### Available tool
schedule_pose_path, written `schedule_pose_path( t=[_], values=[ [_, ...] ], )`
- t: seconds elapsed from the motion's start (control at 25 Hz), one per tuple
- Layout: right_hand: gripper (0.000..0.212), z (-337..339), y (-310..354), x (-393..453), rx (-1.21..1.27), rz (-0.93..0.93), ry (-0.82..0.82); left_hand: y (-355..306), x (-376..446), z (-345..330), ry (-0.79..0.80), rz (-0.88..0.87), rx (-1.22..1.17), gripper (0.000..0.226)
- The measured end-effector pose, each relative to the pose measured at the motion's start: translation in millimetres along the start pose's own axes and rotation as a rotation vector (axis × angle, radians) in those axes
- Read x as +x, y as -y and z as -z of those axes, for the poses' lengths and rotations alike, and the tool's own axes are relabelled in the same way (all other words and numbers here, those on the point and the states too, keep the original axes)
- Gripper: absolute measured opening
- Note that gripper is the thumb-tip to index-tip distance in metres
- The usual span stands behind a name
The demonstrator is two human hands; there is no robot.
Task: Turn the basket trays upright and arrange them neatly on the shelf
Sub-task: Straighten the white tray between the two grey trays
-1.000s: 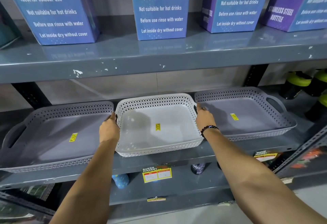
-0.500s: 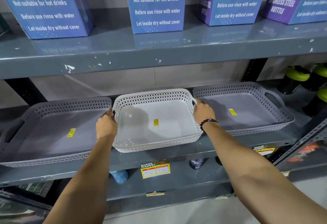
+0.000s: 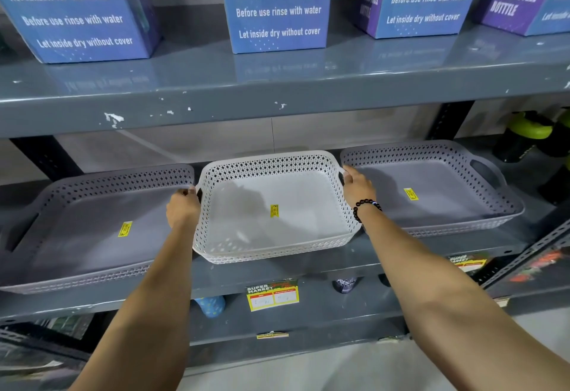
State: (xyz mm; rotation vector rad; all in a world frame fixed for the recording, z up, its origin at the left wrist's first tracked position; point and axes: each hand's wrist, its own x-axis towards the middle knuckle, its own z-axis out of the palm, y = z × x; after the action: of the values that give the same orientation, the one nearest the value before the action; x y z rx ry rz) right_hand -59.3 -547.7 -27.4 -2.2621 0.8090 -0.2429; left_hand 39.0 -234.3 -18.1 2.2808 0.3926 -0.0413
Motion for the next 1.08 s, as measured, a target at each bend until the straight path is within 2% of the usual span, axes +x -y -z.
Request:
schedule_pose_path(
  t=[0.08, 0.24, 0.48, 0.8, 1.0, 1.08],
  values=[
    [0.04, 0, -2, 3, 0.09, -0.025, -0.016, -3, 1, 0, 0.012, 0.075, -0.064, 0.05],
    [0.035, 6, -2, 1, 0.493, -0.154, 0.0, -1, -1, -2, 0.02, 0.108, -0.062, 0.053],
    [0.032, 11, 2, 1, 0.669, -0.251, -0.01, 0, -6, -4, -0.013, 0.06, -0.008, 0.054],
    [0.026, 15, 5, -6, 0.624, -0.271, -0.041, 4, -9, -4, -0.038, -0.01, 0.08, 0.051],
    [0.029, 12, 3, -4, 0.587, -0.227, -0.083, 7, -7, -3, -0.033, 0.0, 0.112, 0.05],
    [0.036, 12, 5, -1, 0.366, -0.164, -0.13, 4, -8, -1, -0.035, 0.02, 0.127, 0.052]
  ],
)
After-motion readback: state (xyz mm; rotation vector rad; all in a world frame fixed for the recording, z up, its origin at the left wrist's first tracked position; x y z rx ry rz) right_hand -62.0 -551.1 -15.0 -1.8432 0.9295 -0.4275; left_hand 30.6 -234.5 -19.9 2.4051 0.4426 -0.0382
